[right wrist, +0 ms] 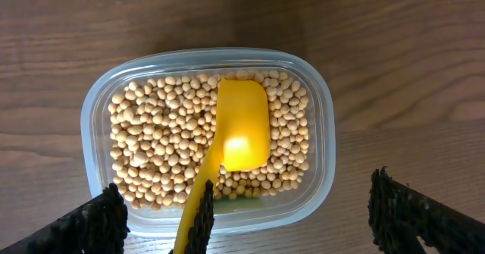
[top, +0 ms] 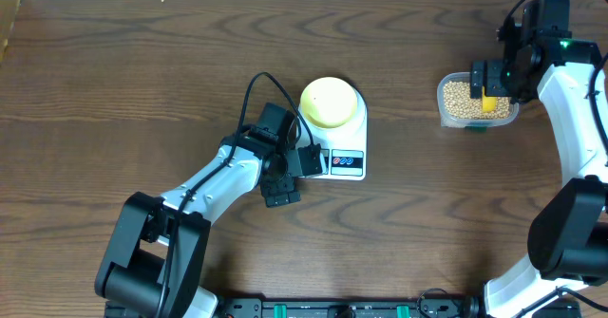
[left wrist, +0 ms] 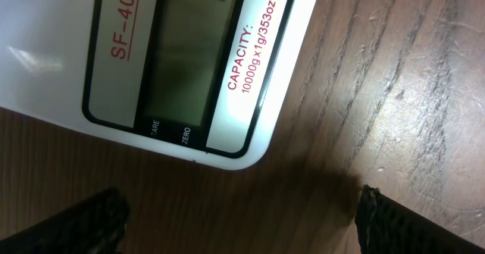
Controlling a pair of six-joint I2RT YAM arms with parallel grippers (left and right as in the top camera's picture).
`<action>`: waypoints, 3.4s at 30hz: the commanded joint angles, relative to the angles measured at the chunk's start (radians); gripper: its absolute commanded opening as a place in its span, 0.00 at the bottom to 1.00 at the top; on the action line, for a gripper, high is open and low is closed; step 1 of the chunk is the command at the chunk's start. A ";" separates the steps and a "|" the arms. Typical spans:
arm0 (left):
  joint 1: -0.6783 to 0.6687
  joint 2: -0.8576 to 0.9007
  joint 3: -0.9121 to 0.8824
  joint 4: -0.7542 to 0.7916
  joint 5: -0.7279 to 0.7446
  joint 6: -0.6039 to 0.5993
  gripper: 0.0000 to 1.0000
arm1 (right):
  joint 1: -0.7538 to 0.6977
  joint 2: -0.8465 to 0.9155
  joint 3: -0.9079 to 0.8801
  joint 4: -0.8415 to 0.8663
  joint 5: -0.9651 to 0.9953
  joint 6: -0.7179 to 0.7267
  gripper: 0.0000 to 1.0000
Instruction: Scoop item into bowl and weigh 50g on scale
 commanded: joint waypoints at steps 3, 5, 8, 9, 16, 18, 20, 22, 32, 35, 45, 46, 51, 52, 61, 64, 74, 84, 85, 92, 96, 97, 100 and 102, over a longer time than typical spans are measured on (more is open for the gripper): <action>0.005 0.004 0.013 -0.003 -0.006 0.009 0.98 | -0.007 0.003 -0.003 0.001 0.008 0.005 0.99; 0.005 0.004 0.013 -0.003 -0.006 0.009 0.98 | -0.007 0.003 -0.003 0.001 0.008 0.005 0.99; 0.005 0.004 0.013 -0.003 -0.006 0.009 0.98 | -0.007 0.003 -0.003 0.001 0.008 0.005 0.99; 0.005 0.004 0.013 -0.003 -0.006 0.009 0.98 | -0.007 0.003 -0.003 0.001 0.008 0.005 0.99; 0.005 0.004 0.013 -0.003 -0.006 0.009 0.98 | -0.007 0.003 -0.003 0.001 0.008 0.005 0.99; 0.005 0.004 0.013 -0.002 -0.006 0.009 0.98 | -0.007 0.003 -0.003 0.001 0.008 0.005 0.99; 0.005 0.004 0.013 -0.003 -0.006 0.009 0.98 | -0.007 0.003 -0.003 0.001 0.008 0.005 0.99; 0.005 0.004 0.013 -0.002 -0.006 0.009 0.98 | -0.007 0.003 -0.003 0.001 0.008 0.005 0.99; 0.005 0.004 0.013 -0.003 -0.005 0.009 0.98 | -0.007 0.003 -0.003 0.000 0.008 0.005 0.99; 0.005 0.004 0.013 0.005 -0.001 0.009 0.98 | -0.007 0.003 -0.003 0.001 0.008 0.005 0.99; 0.005 -0.172 0.014 -0.014 0.192 -0.058 0.98 | -0.007 0.003 -0.003 0.001 0.008 0.005 0.99; 0.005 -0.233 0.014 -0.052 0.218 -0.108 0.98 | -0.007 0.003 -0.003 0.001 0.008 0.005 0.99; 0.005 -0.325 0.014 -0.095 0.282 -0.131 0.98 | -0.007 0.003 -0.003 0.001 0.008 0.005 0.99; 0.005 -0.326 0.014 -0.094 0.302 -0.131 0.97 | -0.007 0.003 -0.003 0.001 0.008 0.005 0.99; -0.017 -0.228 0.013 -0.043 0.541 -0.225 0.98 | -0.007 0.003 -0.003 0.001 0.008 0.005 0.99; -0.033 -0.184 0.013 0.008 0.549 -0.343 0.98 | -0.007 0.003 -0.003 0.001 0.008 0.005 0.99; -0.065 -0.114 0.072 0.019 0.483 -0.534 0.98 | -0.007 0.003 -0.003 0.001 0.008 0.005 0.99; -0.134 -0.087 0.072 0.037 0.257 -0.752 0.98 | -0.007 0.003 -0.003 0.001 0.008 0.005 0.99; -0.145 -0.084 0.072 0.042 0.236 -0.759 0.98 | -0.007 0.003 -0.003 0.001 0.008 0.005 0.99; -0.262 -0.004 0.072 0.112 0.127 -0.759 0.98 | -0.007 0.003 -0.003 0.000 0.008 0.005 0.99; -0.317 0.038 0.072 0.140 0.050 -0.758 0.98 | -0.007 0.003 -0.003 0.001 0.008 0.005 0.99; -0.328 0.039 0.072 0.143 0.030 -0.758 0.98 | -0.007 0.003 -0.003 0.001 0.008 0.005 0.99; -0.346 0.039 0.072 0.160 -0.017 -0.758 0.98 | -0.007 0.003 -0.003 0.001 0.008 0.005 0.99; -0.349 0.040 0.072 0.180 -0.025 -0.758 0.98 | -0.007 0.003 -0.003 0.000 0.008 0.005 0.99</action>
